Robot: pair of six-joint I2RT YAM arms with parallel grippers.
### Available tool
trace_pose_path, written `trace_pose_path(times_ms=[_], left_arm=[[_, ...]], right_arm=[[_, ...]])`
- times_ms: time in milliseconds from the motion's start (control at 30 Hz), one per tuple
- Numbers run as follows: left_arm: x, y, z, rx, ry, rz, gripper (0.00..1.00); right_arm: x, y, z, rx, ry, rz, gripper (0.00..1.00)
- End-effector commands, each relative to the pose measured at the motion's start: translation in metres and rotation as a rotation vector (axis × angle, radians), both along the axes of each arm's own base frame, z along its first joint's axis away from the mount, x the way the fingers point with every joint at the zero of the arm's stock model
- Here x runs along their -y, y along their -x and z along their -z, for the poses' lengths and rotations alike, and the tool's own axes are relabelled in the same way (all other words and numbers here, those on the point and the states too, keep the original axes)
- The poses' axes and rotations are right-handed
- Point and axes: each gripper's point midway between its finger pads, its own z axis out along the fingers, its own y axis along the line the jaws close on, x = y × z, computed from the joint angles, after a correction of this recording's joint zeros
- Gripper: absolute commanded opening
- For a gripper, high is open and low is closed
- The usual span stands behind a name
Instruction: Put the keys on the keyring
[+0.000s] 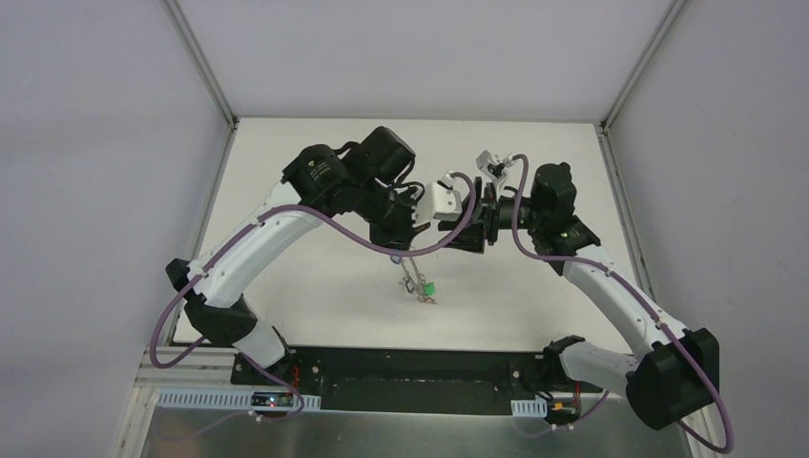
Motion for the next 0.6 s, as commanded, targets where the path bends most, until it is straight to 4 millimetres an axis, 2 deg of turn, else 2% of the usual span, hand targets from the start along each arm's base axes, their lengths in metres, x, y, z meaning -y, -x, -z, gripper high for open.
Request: trace_pose_path(times_ms=[0,67,333,567], left_arm=[[0.026,0.016,-0.018,-0.099,0.122,0.025,0.00],[0.030,0.018,-0.021,-0.120,0.135,0.022,0.00],[0.049,0.019,-0.026,-0.193,0.169,0.016,0.00],[0.055,0.016,-0.026,-0.208,0.176,0.008,0.00]], right_arm=[[0.002,0.021,-0.020,0.164,-0.044,-0.080,0.49],[0.002,0.024,-0.021,0.169,-0.045,-0.090,0.40],[-0.003,0.038,-0.025,0.171,-0.051,-0.160,0.41],[-0.002,0.044,-0.026,0.165,-0.054,-0.182,0.41]])
